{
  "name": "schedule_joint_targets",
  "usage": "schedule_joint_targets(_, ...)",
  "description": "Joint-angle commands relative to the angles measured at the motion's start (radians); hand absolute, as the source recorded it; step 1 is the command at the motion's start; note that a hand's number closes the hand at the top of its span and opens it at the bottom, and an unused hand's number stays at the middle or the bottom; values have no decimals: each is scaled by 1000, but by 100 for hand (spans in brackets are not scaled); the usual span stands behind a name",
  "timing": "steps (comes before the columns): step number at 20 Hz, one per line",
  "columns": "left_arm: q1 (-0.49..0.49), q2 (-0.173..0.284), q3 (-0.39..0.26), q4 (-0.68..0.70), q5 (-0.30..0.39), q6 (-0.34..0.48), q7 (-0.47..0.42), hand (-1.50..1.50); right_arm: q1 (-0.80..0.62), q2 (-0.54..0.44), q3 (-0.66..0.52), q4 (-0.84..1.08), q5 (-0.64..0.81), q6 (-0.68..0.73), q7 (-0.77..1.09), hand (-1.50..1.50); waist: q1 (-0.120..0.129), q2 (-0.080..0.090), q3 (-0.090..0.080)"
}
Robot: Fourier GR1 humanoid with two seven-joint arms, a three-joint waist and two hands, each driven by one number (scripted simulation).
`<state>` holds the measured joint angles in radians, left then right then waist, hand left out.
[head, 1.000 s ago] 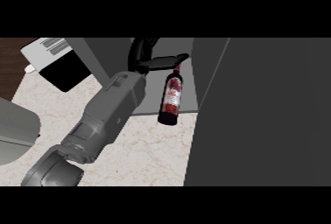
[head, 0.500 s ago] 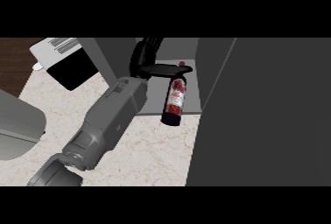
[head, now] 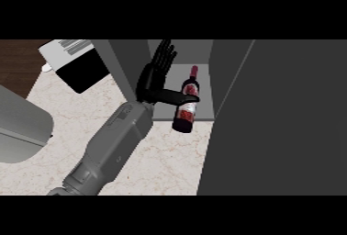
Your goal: Pick up the wine, place it into the cabinet and close the cabinet
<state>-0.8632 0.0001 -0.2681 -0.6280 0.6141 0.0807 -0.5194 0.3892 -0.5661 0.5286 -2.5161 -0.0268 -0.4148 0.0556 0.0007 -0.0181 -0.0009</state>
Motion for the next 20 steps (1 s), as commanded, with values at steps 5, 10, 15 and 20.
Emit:
schedule_joint_targets(5, 293, 0, -150, -322, 19, 79, 45, -150, 82, -22, 21, -214, -4, -18, 74, -150, 6, -1, 0)
schedule_joint_targets(10, 435, 53, -180, -505, -1, 92, 94, -150, 75, -36, 15, -246, 16, -35, 101, -150, 6, 3, 0)
schedule_joint_targets(15, 586, 113, -197, -685, 3, 92, 108, -150, 79, -46, 48, -256, 36, -41, 108, -150, 1, 6, -1)
schedule_joint_targets(20, 737, 170, -195, -836, 36, 38, 116, -150, 89, -100, -1, -207, -13, 29, 42, -150, -3, 11, 1)
